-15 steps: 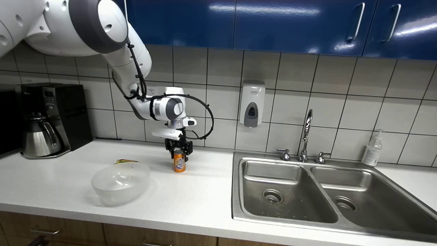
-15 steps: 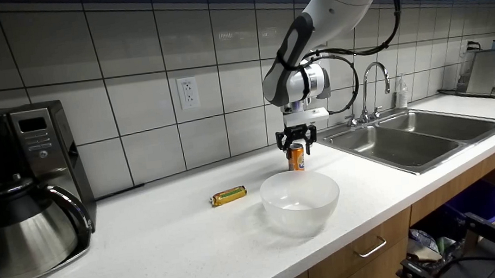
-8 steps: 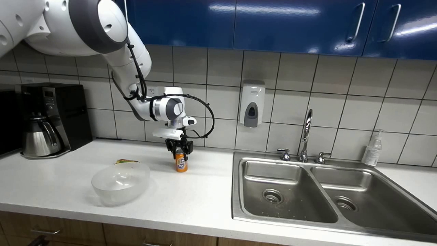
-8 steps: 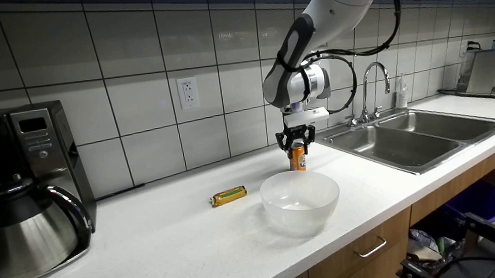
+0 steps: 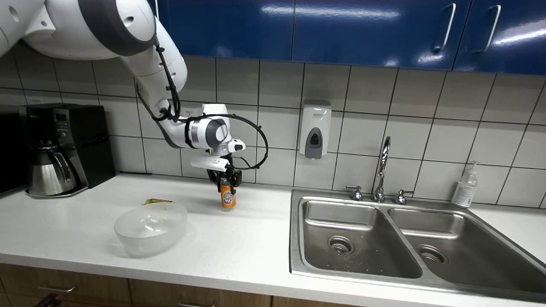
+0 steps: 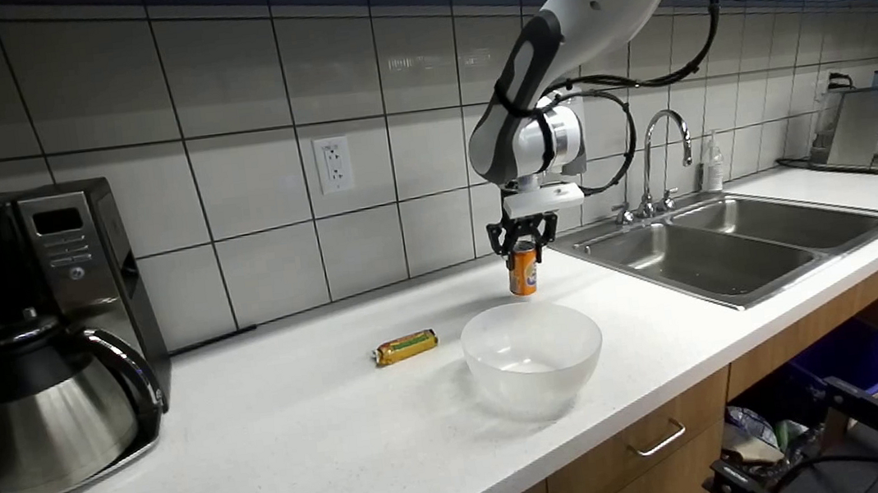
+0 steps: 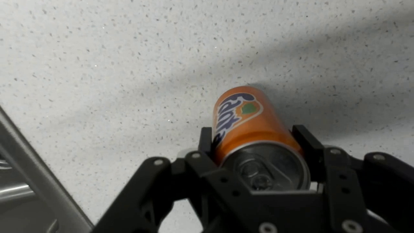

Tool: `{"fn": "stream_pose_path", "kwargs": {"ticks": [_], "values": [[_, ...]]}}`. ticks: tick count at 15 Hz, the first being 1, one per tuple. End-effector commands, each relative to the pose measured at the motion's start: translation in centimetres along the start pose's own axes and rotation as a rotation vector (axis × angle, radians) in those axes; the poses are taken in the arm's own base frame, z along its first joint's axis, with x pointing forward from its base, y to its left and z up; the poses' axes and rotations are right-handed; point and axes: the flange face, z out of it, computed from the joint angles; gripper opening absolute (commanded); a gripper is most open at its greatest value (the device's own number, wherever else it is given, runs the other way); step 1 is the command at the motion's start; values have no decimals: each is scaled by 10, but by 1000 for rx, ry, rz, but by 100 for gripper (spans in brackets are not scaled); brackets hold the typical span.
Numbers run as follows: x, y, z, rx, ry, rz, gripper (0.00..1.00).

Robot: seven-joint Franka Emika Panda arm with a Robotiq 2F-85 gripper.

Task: Put the can into the bowl

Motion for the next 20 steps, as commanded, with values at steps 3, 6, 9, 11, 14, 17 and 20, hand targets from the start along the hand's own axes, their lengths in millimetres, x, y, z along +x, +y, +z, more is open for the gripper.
{"fn": "stream_pose_path", "kwargs": {"ticks": [3, 6, 9, 11, 14, 17, 20], "values": [[-29, 6, -39, 25, 26, 23, 38], [-47, 9, -52, 25, 31, 36, 38], [-63, 14, -68, 23, 51, 47, 38], [-75, 16, -79, 26, 69, 51, 38], [-92, 22, -96, 32, 96, 58, 38], [-107, 27, -113, 42, 117, 62, 38], [-121, 27, -130, 51, 137, 54, 38]]}}
